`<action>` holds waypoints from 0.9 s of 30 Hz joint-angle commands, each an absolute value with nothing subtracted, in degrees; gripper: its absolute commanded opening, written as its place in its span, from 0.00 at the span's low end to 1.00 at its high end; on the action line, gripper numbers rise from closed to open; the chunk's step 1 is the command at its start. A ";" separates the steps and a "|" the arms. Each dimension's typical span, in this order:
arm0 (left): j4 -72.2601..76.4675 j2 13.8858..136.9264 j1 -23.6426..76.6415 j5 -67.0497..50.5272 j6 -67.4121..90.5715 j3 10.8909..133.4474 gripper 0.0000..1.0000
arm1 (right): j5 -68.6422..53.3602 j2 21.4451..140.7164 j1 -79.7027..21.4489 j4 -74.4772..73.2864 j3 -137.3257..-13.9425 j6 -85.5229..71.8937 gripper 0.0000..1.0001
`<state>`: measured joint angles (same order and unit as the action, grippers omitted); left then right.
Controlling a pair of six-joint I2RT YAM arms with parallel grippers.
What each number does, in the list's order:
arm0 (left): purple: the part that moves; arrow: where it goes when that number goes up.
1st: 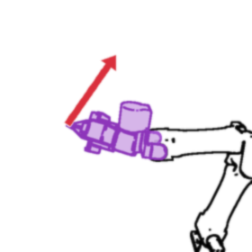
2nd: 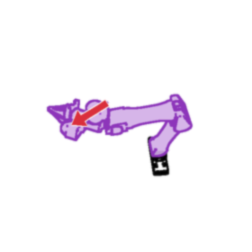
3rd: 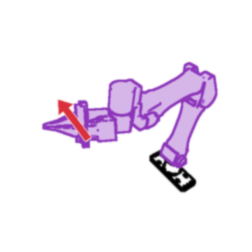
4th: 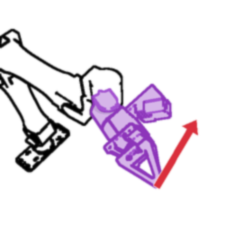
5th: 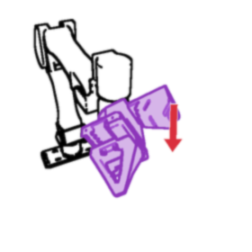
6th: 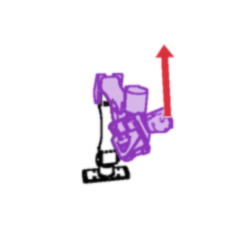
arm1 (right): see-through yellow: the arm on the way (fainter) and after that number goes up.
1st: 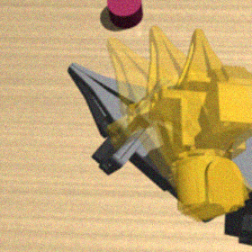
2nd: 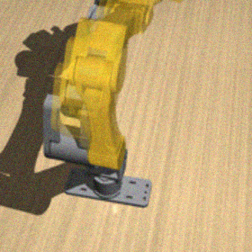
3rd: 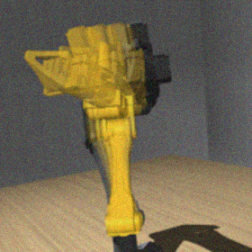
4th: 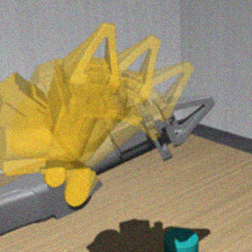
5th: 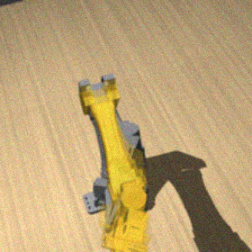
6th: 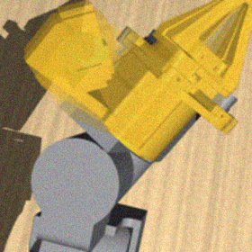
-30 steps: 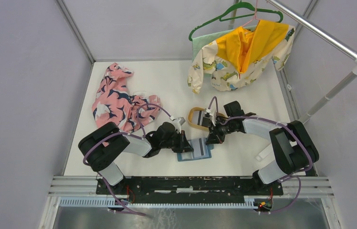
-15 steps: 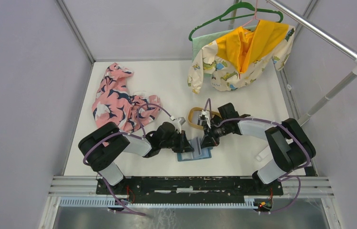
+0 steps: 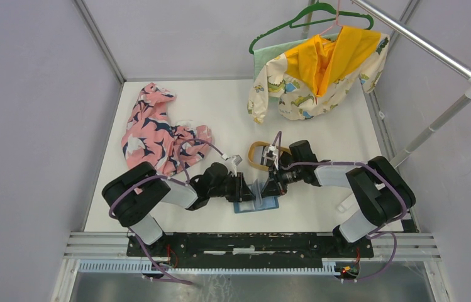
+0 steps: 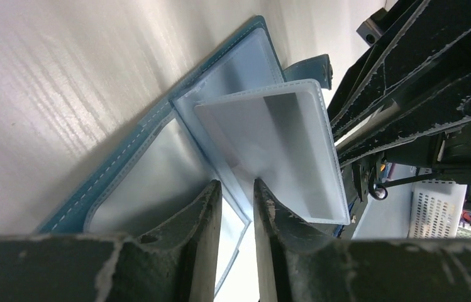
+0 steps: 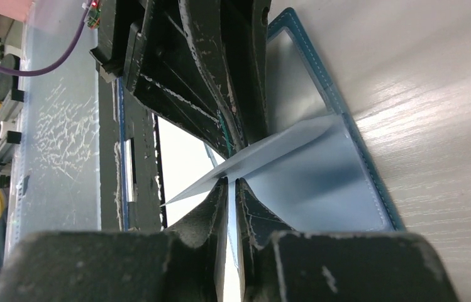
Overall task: Put the credit cards into the card holder
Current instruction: Insert the credit card into the card holder.
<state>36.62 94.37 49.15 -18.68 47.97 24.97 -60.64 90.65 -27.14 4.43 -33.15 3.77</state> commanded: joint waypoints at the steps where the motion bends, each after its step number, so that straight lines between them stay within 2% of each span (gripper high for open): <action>1: 35.94 92.14 48.43 -18.10 49.67 22.38 0.35 | -63.09 91.47 -27.96 16.19 -31.33 -4.50 0.14; 4: 36.21 89.91 48.22 -17.53 50.16 21.06 0.37 | -62.36 91.74 -28.35 18.64 -30.69 -6.42 0.15; 12: 34.51 83.80 48.24 -15.37 50.49 18.99 0.49 | -59.92 92.27 -30.38 20.65 -30.40 -7.43 0.18; 20: 30.66 80.25 48.16 -10.11 52.02 17.05 0.50 | -56.58 92.73 -32.32 20.65 -31.21 -7.44 0.19; 27: 26.33 68.85 48.17 -6.52 52.56 13.96 0.52 | -51.31 94.11 -34.28 20.07 -32.38 -8.11 0.21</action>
